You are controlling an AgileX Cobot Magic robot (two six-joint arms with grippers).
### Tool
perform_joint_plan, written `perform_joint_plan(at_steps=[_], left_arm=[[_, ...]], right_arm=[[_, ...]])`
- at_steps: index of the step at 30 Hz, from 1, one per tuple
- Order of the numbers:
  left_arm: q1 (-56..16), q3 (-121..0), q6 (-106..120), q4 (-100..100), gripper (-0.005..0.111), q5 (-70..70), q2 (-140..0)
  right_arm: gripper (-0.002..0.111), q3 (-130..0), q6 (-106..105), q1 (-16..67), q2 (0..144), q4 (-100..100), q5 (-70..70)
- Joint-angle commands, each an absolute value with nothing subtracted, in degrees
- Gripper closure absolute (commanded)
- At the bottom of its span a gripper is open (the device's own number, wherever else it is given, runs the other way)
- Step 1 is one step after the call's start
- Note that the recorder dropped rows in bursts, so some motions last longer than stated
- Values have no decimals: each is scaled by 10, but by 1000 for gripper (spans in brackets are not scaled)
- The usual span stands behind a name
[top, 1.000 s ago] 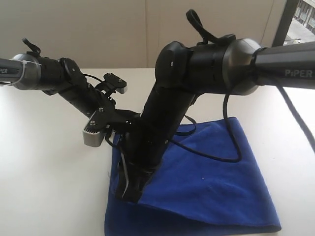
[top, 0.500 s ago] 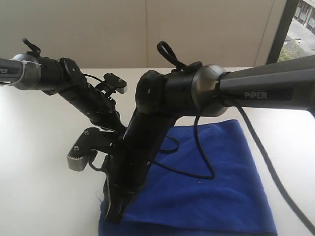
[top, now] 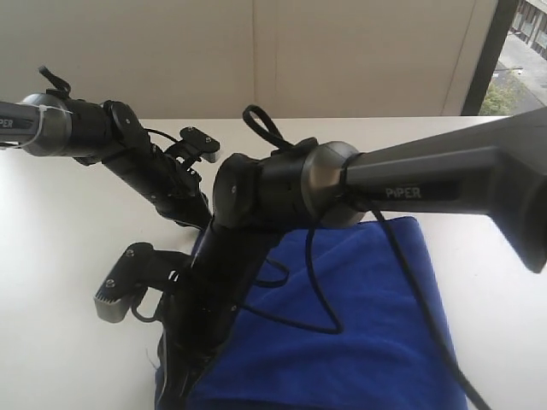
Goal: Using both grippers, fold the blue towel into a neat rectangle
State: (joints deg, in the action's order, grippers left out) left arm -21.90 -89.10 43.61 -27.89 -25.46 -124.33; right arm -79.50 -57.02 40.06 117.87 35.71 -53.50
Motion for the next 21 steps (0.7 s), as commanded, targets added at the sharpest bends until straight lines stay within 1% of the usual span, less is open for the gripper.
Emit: perform_joint_plan(at_steps=[1,17,19,21], left_arm=[[-219,-886,435,-274,107,-270,-1254],[-219,-886,435,-274,107,-270,-1254],[-219,-886,435,-274,107,-270,-1254],[-219,-886,435,-274,107,-271,-1254]], right_arm=[[108,-799,-575,416,1189,369,-522],[107,-799,-579,429,1198,391,-450],[104,-799,-579,429,1203,396,-445],[96,-799,-579,429,1212,398,-449]])
